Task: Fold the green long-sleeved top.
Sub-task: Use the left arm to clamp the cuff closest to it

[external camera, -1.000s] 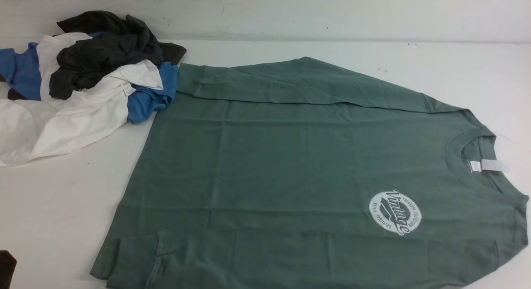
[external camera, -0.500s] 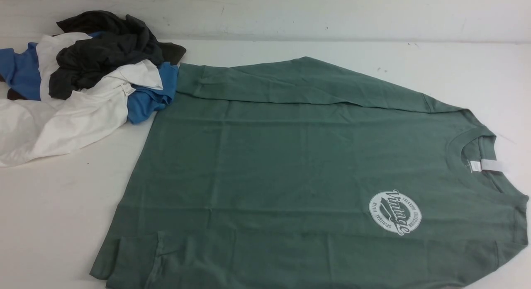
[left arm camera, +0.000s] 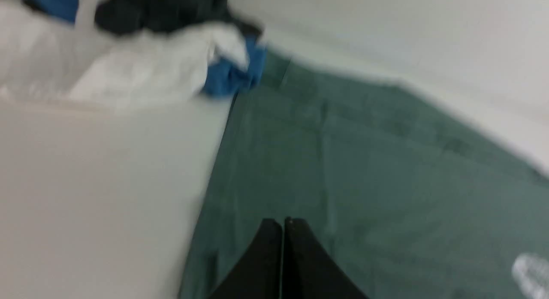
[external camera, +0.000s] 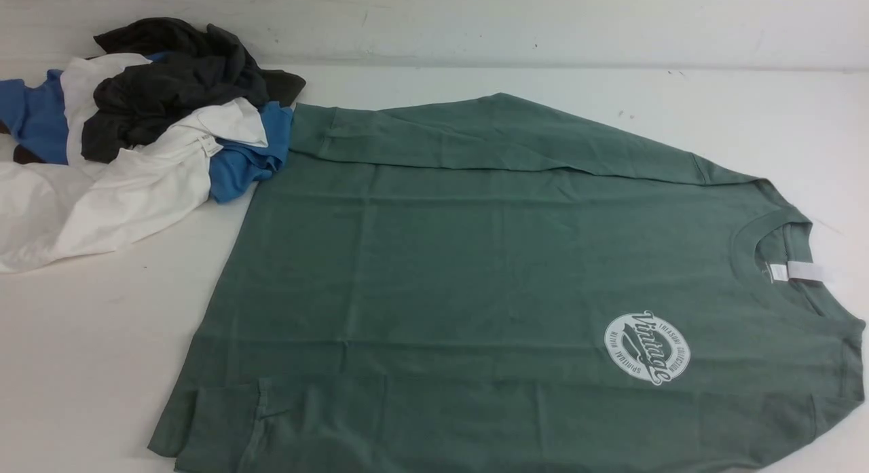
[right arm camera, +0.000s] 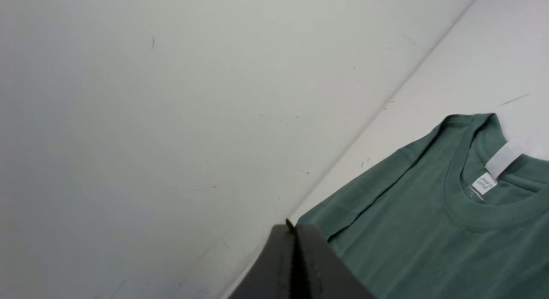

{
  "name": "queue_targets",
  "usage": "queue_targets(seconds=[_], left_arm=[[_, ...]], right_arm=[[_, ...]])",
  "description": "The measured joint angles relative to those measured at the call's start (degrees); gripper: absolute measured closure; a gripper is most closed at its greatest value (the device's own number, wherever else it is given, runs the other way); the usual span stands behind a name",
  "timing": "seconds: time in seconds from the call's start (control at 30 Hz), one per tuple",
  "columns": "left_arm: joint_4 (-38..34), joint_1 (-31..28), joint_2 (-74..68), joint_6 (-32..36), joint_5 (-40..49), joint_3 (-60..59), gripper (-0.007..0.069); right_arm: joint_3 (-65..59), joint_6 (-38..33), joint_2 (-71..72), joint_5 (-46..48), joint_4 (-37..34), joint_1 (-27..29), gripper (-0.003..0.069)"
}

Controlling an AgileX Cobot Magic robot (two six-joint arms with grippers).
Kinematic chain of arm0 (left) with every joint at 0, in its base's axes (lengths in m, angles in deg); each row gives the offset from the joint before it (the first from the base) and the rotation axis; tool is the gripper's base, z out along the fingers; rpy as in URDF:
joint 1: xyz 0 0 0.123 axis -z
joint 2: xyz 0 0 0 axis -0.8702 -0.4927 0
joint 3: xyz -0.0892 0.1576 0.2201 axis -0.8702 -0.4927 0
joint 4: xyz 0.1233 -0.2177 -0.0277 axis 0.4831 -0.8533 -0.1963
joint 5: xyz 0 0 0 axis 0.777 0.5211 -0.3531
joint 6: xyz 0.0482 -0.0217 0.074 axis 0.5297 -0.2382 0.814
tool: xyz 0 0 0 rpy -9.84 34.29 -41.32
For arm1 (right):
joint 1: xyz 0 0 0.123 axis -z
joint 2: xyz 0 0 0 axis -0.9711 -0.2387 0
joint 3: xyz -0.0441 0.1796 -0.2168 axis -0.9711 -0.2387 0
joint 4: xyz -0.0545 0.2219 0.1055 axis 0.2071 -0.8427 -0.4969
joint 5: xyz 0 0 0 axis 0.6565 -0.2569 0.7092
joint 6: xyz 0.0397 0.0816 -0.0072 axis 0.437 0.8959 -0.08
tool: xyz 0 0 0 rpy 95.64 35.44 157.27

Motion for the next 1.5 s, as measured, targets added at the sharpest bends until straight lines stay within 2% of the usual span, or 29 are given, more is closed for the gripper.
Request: queue_targets(seconds=[0.07,0.1,0.2,0.23,0.37,0.4,0.43,0.5,0.53,0.77,1.0,1.13,1.33,1.43,1.5], left_arm=[[-0.1,0.0,-4.3,3.1,4.7,1.4,0.0629],[-0.4,0.0,-9.8,6.9,9.4,2.4,0.0629],[-0.5,0.0,-19.7,12.0,11.9,2.7,0.0629],[-0.5,0.0,-20.3,12.2,11.9,2.7,0.0629],[-0.6,0.0,-32.0,15.7,11.1,2.9,0.0629],[-1.3,0.0,-35.1,16.1,9.9,2.9,0.0629],[-1.6,0.0,-35.9,16.3,9.5,2.9,0.0629],[-3.2,0.2,-40.1,17.2,5.8,2.9,0.0629],[-3.4,0.5,-40.9,17.4,4.8,3.0,0.0629],[-2.1,5.5,-50.7,18.1,0.9,8.3,0.0629],[2.5,9.2,-59.5,16.8,-0.5,13.4,0.0611],[5.6,9.5,-64.2,15.2,-1.5,14.1,0.0532],[8.0,9.5,-69.9,12.8,-5.9,14.2,0.0321],[8.0,9.5,-71.5,12.5,-7.8,14.2,0.0258],[8.0,9.5,-72.2,12.4,-8.3,14.3,0.0246]], right_arm=[[1.4,-1.2,0.0,3.2,0.4,-0.3,0.0673],[6.2,-3.9,0.0,10.4,1.5,-1.1,0.0673],[16.9,-11.2,-3.0,21.5,3.0,-2.5,0.0673],[17.6,-11.7,-3.0,22.3,3.0,-2.6,0.0673],[32.4,-22.0,-16.0,39.6,5.3,-3.6,0.0673],[37.1,-25.1,-20.7,47.2,6.4,-3.7,0.0673],[37.7,-26.2,-22.2,48.3,6.5,-3.7,0.0673],[44.2,-31.0,-31.8,60.4,9.2,-3.8,0.0673],[45.4,-31.8,-33.8,62.2,10.0,-3.8,0.0673],[47.4,-34.6,-46.2,64.4,12.1,-3.8,0.0673],[47.2,-35.2,-47.8,64.6,12.2,-3.8,0.0673],[46.1,-35.2,-47.8,64.7,12.2,-3.8,0.0673],[46.0,-35.4,-47.8,64.8,12.1,-3.8,0.0673],[46.0,-35.4,-47.8,64.8,11.9,-3.8,0.0673],[46.0,-35.4,-47.8,64.8,11.6,-3.8,0.0673]])
